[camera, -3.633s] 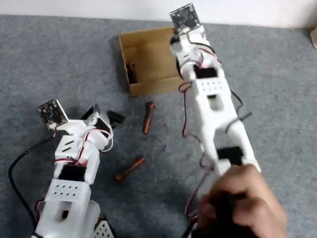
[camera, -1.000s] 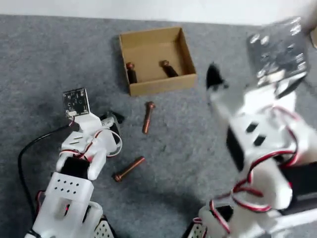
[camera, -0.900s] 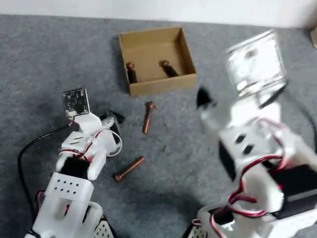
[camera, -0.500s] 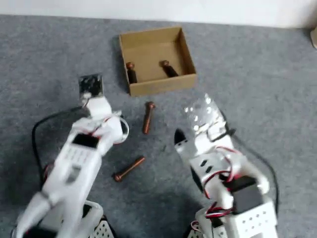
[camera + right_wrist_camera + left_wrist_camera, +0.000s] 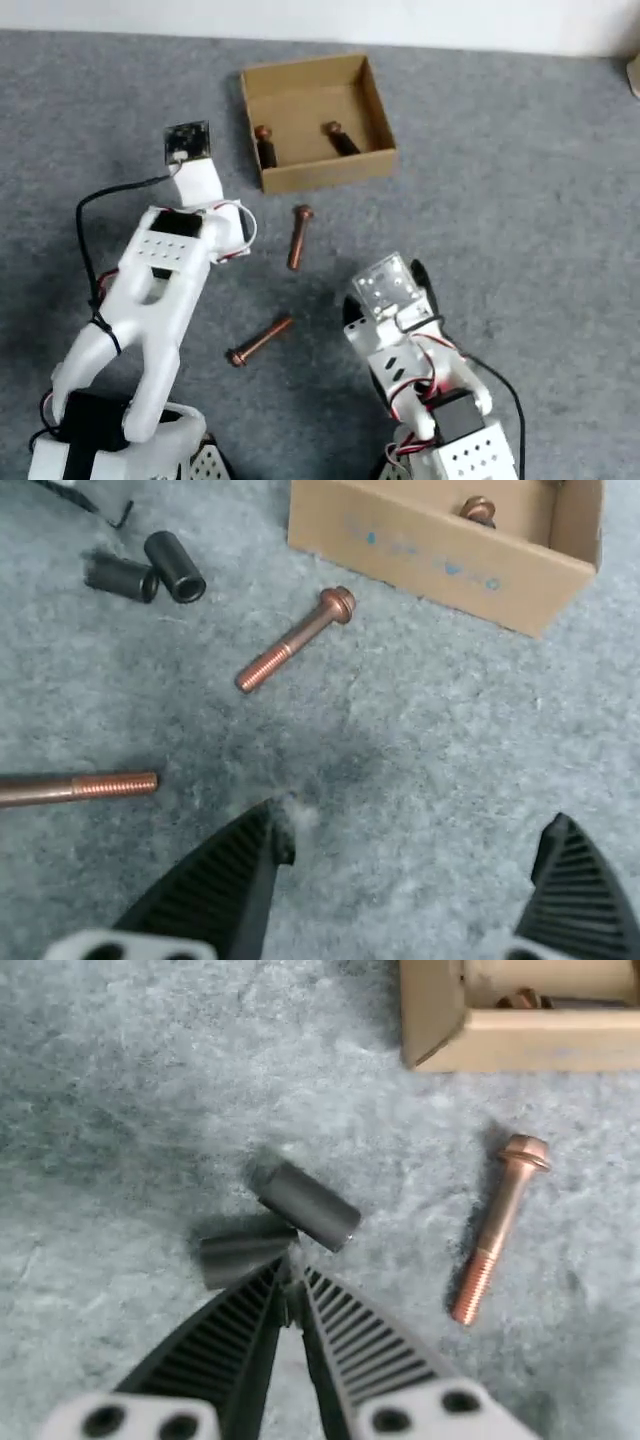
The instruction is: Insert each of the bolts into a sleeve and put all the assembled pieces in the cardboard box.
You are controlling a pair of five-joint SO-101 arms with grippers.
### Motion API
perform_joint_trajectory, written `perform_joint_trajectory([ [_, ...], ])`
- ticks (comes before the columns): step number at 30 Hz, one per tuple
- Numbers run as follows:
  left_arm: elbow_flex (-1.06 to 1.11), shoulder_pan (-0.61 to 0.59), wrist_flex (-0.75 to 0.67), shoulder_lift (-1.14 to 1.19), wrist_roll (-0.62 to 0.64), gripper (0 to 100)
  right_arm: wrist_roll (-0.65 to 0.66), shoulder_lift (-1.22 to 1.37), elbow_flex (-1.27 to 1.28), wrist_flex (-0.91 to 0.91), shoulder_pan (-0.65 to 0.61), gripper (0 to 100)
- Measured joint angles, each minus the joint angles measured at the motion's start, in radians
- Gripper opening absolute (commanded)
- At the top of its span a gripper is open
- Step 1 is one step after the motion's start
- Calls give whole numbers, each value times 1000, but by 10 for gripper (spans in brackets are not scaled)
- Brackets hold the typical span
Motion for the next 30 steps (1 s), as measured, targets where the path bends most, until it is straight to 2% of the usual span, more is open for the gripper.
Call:
perform_joint_trajectory([
  [7, 0, 3, 0, 0, 60, 11, 0, -103, 66, 0, -2, 340],
  [22, 0, 3, 0, 0, 63, 7, 0, -104, 72, 0, -29, 340],
  [25, 0, -37, 0, 2, 75, 8, 14, -103, 72, 0, -103, 339],
  [30, 0, -172, 32, -64, 103, 11, 74, -69, 44, 0, -321, 339],
])
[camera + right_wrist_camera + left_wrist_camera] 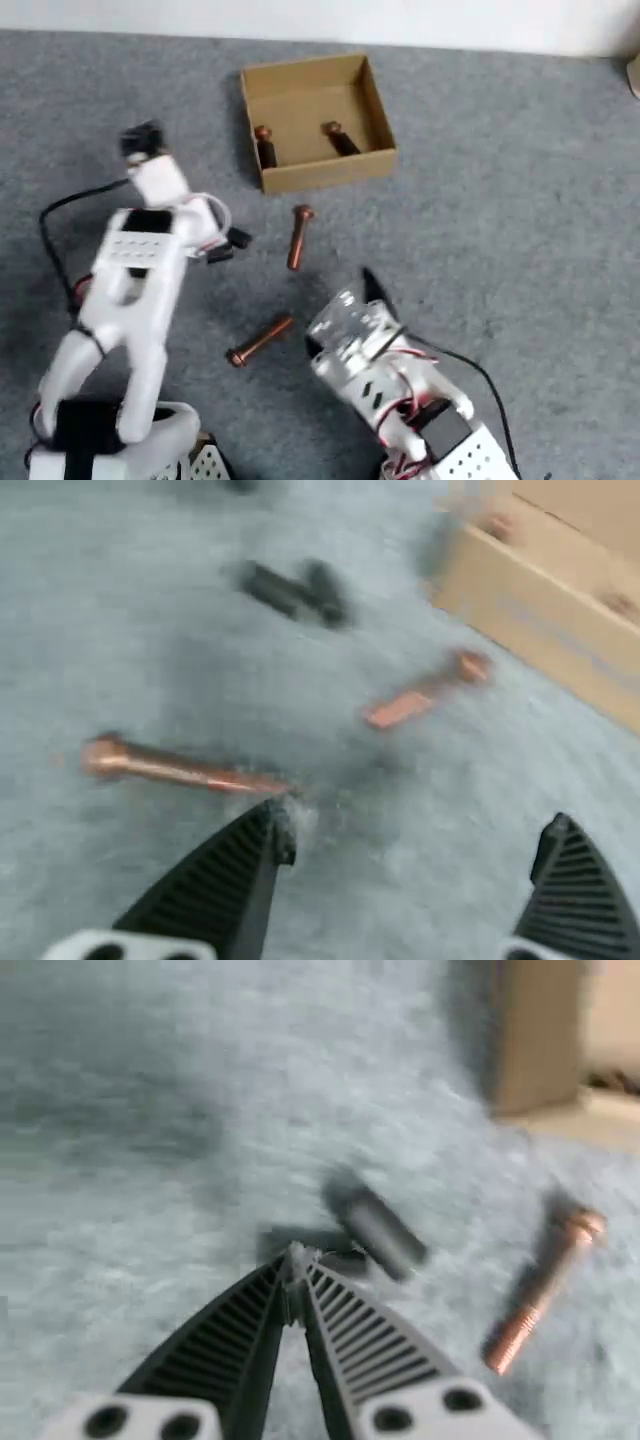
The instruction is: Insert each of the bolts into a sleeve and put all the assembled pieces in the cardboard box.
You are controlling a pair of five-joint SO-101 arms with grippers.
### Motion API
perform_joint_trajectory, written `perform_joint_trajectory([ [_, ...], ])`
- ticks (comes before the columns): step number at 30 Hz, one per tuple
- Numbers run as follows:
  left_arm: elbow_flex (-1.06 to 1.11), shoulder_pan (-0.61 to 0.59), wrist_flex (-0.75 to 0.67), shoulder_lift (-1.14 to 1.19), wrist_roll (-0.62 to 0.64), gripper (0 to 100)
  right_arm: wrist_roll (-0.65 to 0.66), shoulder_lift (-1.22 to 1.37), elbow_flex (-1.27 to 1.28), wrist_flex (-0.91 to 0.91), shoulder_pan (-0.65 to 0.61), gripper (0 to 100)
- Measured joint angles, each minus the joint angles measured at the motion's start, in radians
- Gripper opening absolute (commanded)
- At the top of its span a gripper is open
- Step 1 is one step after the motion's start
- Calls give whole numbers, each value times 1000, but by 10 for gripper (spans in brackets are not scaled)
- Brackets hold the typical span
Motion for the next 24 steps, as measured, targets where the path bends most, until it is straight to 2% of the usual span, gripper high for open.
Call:
perform_joint_trajectory([
  [4, -9, -103, 43, -144, 6, 11, 21, 160, -44, -103, -31, 339],
  [8, -9, -123, 118, -308, 8, 11, 28, 417, -218, -216, -34, 339],
  [12, -9, -138, 181, -473, 8, 11, 28, 746, -479, -276, -75, 339],
  [16, -12, -244, 227, -638, -11, 11, 28, 1106, -715, -382, -126, 339],
  [20, -14, -334, 272, -778, -52, 11, 28, 1450, -865, -526, -153, 340],
  [24, -14, -345, 315, -845, -58, 11, 28, 1749, -985, -588, -149, 341],
])
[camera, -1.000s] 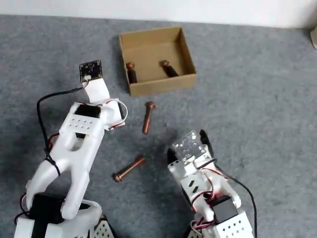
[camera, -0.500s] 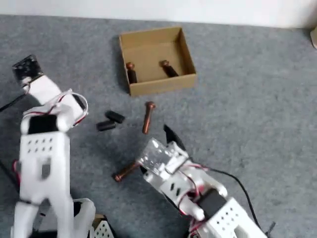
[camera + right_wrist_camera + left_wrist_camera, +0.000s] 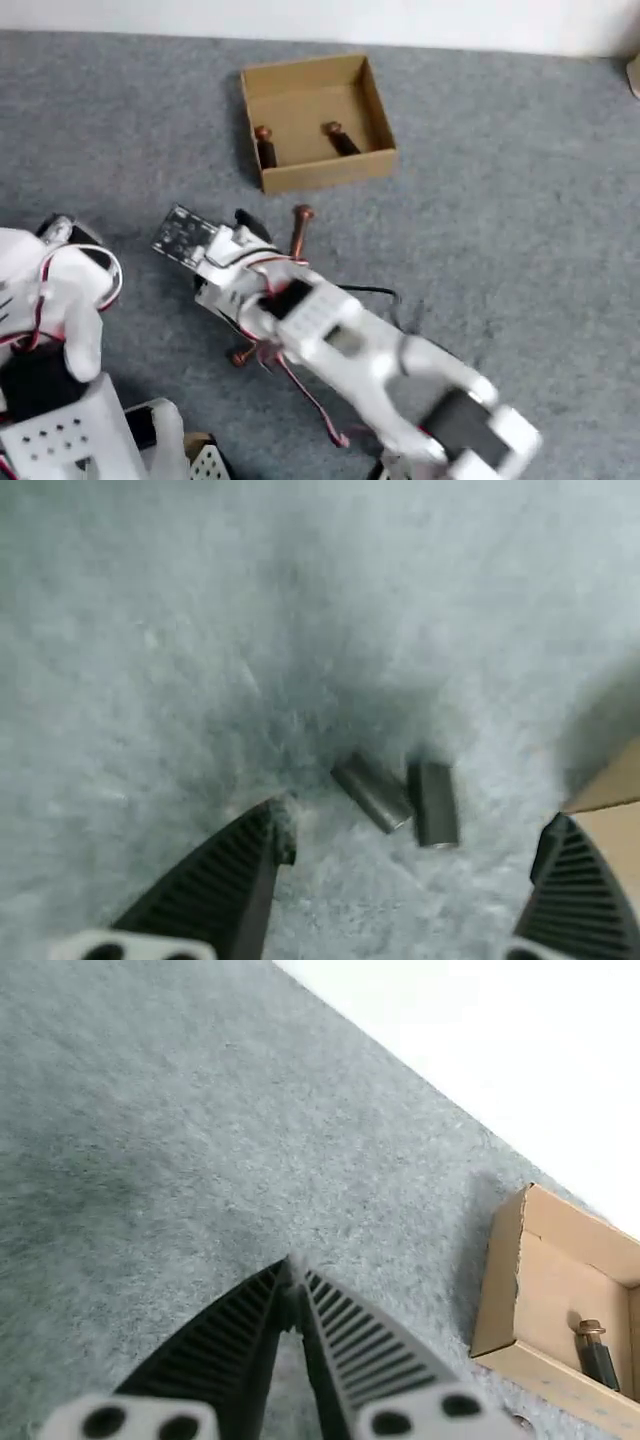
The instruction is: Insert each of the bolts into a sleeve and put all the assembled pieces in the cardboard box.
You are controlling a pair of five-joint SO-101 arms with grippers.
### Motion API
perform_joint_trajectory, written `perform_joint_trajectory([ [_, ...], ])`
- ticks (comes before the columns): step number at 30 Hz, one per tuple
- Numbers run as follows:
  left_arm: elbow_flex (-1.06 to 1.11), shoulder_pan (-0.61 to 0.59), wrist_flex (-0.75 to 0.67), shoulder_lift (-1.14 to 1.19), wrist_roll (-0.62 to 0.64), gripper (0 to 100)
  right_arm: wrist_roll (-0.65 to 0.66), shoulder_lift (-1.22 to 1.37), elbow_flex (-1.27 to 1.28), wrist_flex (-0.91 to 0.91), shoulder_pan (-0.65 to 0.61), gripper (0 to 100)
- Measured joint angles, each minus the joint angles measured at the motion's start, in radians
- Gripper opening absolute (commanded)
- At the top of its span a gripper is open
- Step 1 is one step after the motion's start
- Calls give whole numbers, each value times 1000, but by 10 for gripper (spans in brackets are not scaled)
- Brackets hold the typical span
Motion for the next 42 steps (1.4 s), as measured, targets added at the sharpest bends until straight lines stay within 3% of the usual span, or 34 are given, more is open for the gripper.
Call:
perform_joint_trajectory([
  [4, 0, -2, 3, -14, 0, 11, 0, 160, -117, 0, 31, 341],
  [10, 14, -2, 3, -21, 0, 11, 0, 183, -183, 0, 103, 341],
  [42, 41, 25, 3, -38, 0, 11, 0, 361, -269, -12, 126, 340],
])
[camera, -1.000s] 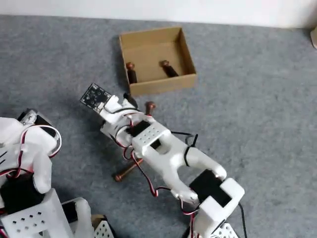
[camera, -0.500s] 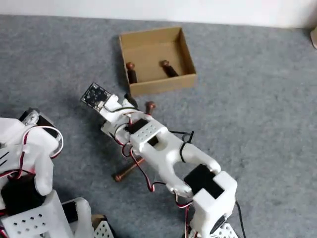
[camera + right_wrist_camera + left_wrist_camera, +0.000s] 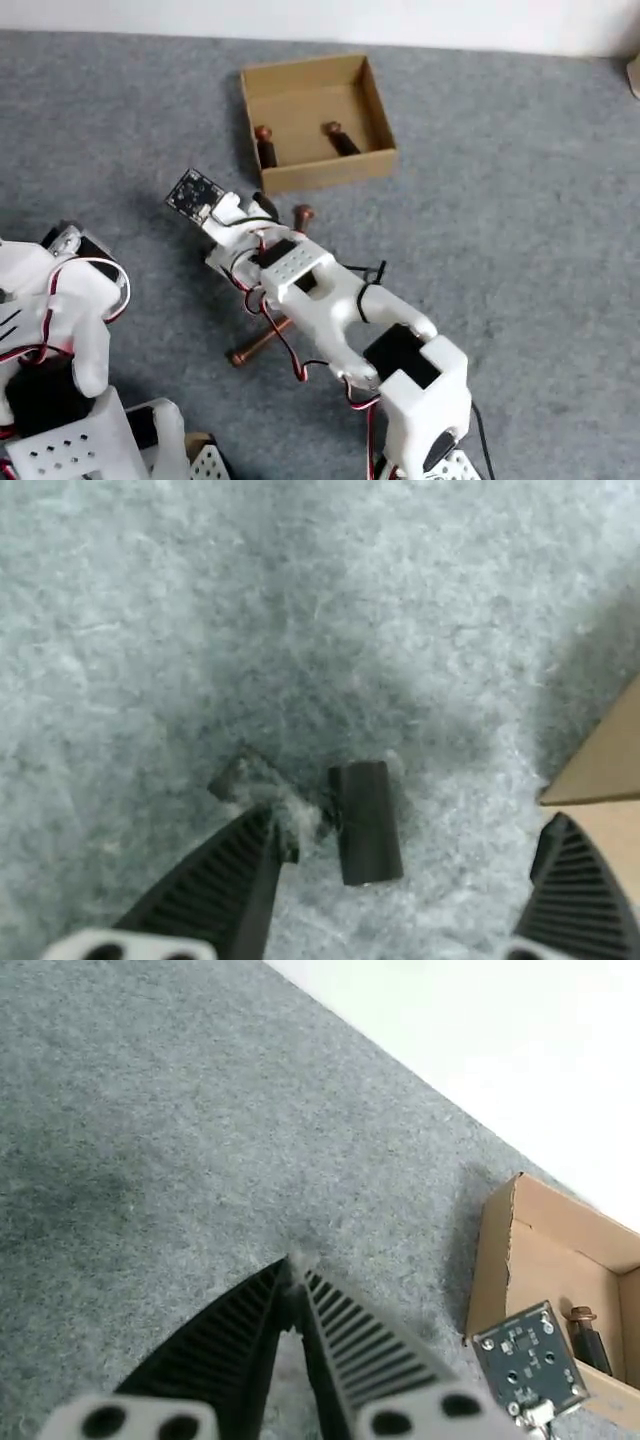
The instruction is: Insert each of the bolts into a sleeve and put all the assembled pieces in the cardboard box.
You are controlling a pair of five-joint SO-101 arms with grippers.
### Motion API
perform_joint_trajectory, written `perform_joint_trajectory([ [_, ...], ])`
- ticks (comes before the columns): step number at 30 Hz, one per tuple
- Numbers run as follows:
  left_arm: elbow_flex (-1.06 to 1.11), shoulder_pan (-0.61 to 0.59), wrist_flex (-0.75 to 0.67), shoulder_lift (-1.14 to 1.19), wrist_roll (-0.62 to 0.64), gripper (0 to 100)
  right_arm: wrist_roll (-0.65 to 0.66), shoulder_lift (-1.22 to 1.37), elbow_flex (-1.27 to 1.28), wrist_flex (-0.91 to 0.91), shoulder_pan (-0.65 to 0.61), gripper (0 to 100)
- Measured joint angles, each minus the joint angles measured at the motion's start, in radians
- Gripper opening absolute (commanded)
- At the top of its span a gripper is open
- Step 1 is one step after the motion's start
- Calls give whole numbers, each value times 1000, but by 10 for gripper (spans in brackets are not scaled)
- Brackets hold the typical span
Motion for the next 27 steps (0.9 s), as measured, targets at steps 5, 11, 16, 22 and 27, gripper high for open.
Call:
perform_joint_trajectory([
  [5, 0, 2, 0, 14, 0, 11, 0, 2, 0, 0, 0, 339],
  [11, 0, 2, 0, 11, 0, 11, 0, 32, -17, 9, 2, 339],
  [16, 3, 2, 0, 0, 0, 11, 0, 78, -86, 95, 2, 339],
  [22, 3, 2, 0, 14, 0, 11, 0, 120, -176, 250, 2, 339],
  [27, 3, 2, 0, 8, 0, 11, -2, 124, -184, 331, -5, 339],
])
